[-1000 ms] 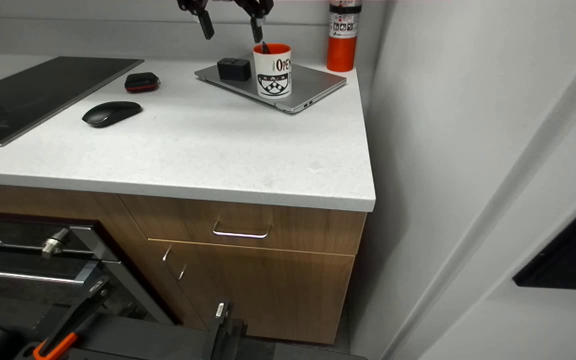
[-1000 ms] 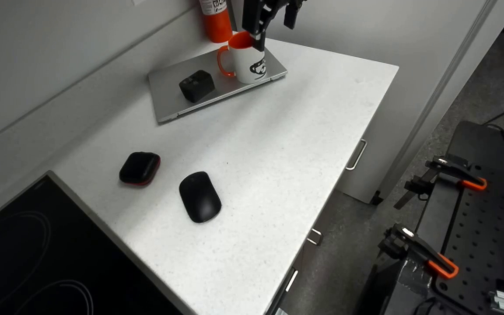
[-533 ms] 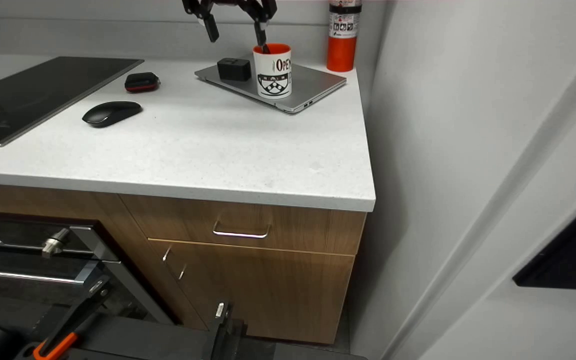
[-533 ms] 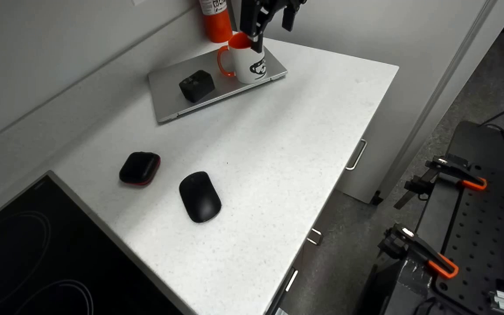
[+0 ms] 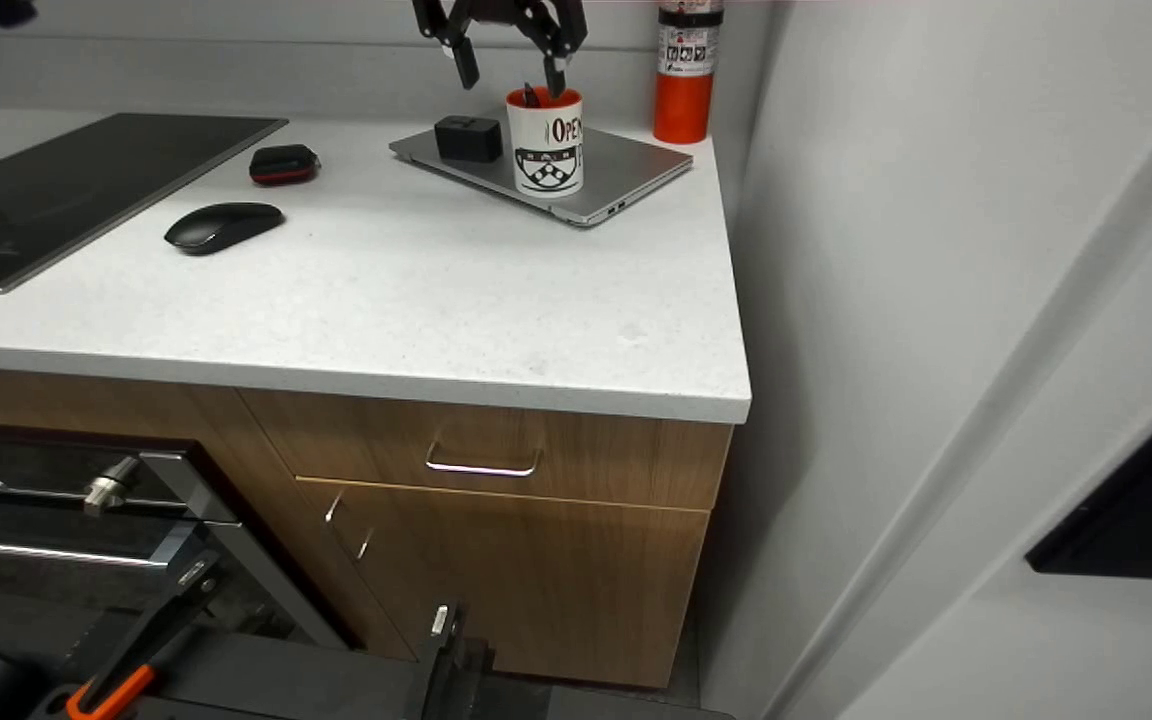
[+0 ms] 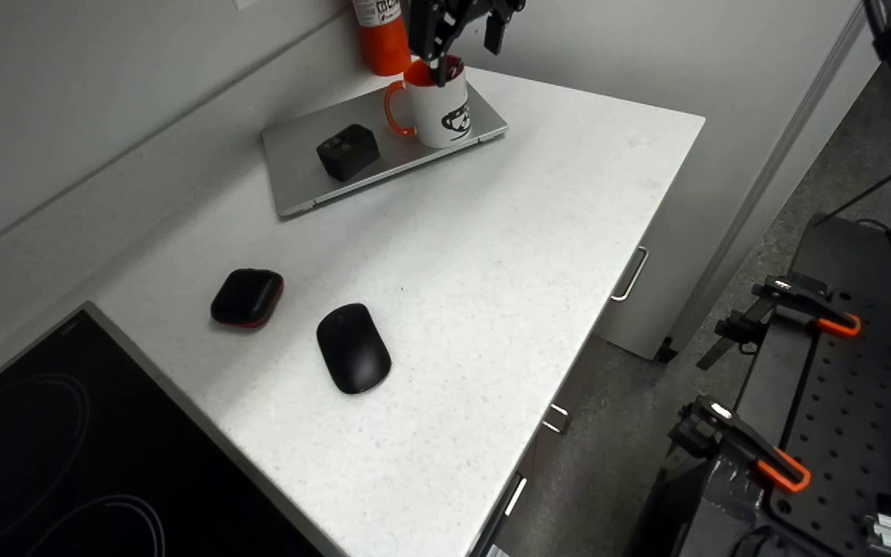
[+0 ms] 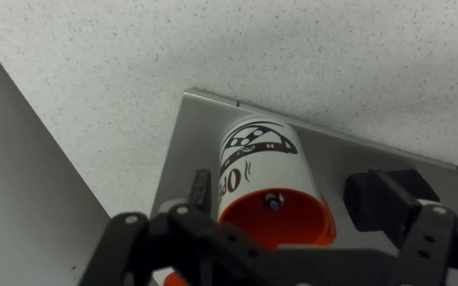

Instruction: Remove the pen from the cup and put it on the shelf

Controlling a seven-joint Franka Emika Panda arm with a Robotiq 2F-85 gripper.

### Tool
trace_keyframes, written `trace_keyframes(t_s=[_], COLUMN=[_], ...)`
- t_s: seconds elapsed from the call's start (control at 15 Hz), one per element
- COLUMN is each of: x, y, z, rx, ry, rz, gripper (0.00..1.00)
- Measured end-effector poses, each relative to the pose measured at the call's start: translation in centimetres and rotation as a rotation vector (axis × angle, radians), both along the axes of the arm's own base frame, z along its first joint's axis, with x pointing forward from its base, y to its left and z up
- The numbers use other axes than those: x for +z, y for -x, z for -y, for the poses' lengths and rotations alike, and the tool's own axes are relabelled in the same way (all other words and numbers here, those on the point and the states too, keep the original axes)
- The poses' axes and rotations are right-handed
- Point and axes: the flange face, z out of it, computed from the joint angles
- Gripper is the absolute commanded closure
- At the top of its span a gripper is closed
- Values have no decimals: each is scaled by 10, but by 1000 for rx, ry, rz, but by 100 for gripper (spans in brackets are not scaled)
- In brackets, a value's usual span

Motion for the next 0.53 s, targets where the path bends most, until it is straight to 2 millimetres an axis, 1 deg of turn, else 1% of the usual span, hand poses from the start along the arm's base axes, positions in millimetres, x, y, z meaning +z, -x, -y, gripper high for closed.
trace_keyframes(t_s=[0.27, 0.53], x=[-5, -7], y=[-11, -17], z=[2, 4], rx=[-32, -54], ry=[-38, -63], rz=[4, 9], gripper=[57, 88])
